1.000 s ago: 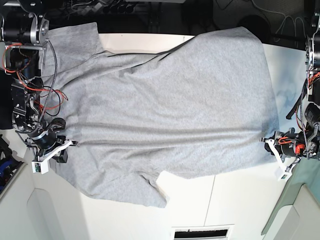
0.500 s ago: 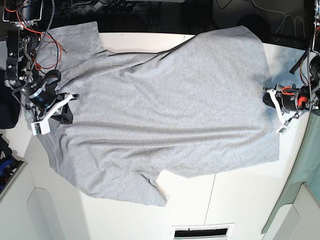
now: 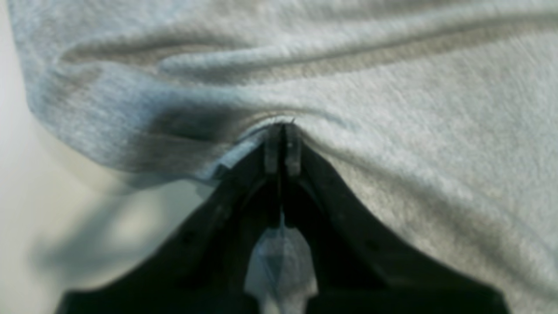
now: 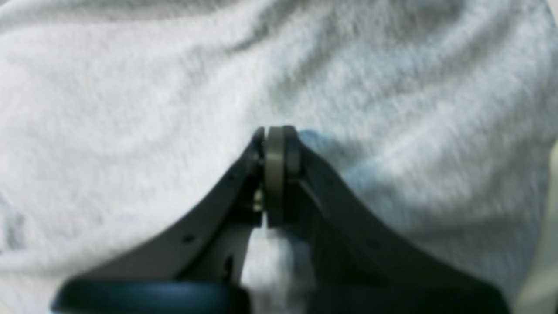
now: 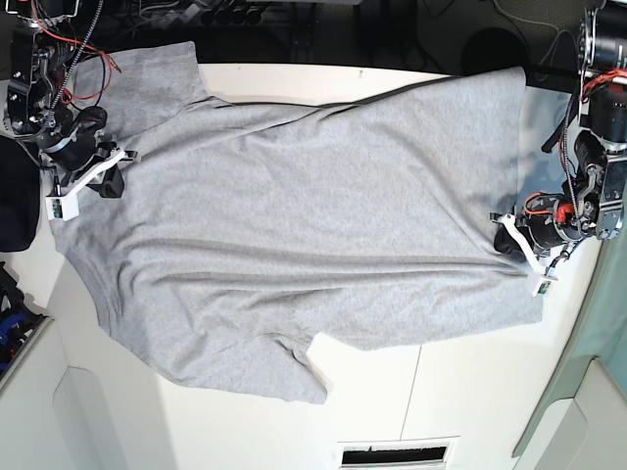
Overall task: Layout the t-shirt on the table in an organized manner, then fold the t-shirt properly
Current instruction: 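Drag the shirt with both grippers toward the robot to straighten it, then grasp the shirt's hem corners with both grippers and pull taut, then fold the hem edge over the shirt body with both grippers, then regrasp the shirt's side edge with both grippers and fold it over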
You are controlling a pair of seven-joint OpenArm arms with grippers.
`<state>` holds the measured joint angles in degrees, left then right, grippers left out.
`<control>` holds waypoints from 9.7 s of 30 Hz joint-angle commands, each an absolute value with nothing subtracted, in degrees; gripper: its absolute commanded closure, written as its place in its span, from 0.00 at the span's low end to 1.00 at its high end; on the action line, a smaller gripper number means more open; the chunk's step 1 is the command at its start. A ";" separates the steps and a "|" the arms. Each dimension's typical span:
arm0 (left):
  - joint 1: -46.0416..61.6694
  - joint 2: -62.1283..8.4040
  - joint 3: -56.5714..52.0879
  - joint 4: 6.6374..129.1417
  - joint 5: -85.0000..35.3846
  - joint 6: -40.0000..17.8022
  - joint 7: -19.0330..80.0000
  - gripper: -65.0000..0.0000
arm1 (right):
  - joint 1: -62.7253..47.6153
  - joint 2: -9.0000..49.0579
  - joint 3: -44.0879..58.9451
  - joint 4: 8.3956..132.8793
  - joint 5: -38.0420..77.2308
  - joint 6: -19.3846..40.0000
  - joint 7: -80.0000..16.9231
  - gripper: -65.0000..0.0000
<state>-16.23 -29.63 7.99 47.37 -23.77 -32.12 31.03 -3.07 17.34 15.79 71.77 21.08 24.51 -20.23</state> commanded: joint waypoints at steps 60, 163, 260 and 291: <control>18.26 -43.92 -12.08 65.95 -78.56 -40.00 63.18 0.51 | -22.57 19.20 35.77 85.86 41.34 30.46 -36.21 0.55; 1.32 -38.72 -14.81 61.76 -57.84 -40.00 48.49 0.58 | 5.15 21.32 35.70 67.66 34.33 31.27 -29.47 0.51; 10.22 -37.26 -21.43 81.19 -47.66 -36.12 40.97 0.41 | 33.87 24.10 10.87 38.65 15.62 15.49 -8.03 0.56; -22.85 -27.81 -21.32 32.29 -34.83 -34.70 29.54 0.55 | 32.86 23.62 9.89 24.75 19.09 32.45 -7.27 0.56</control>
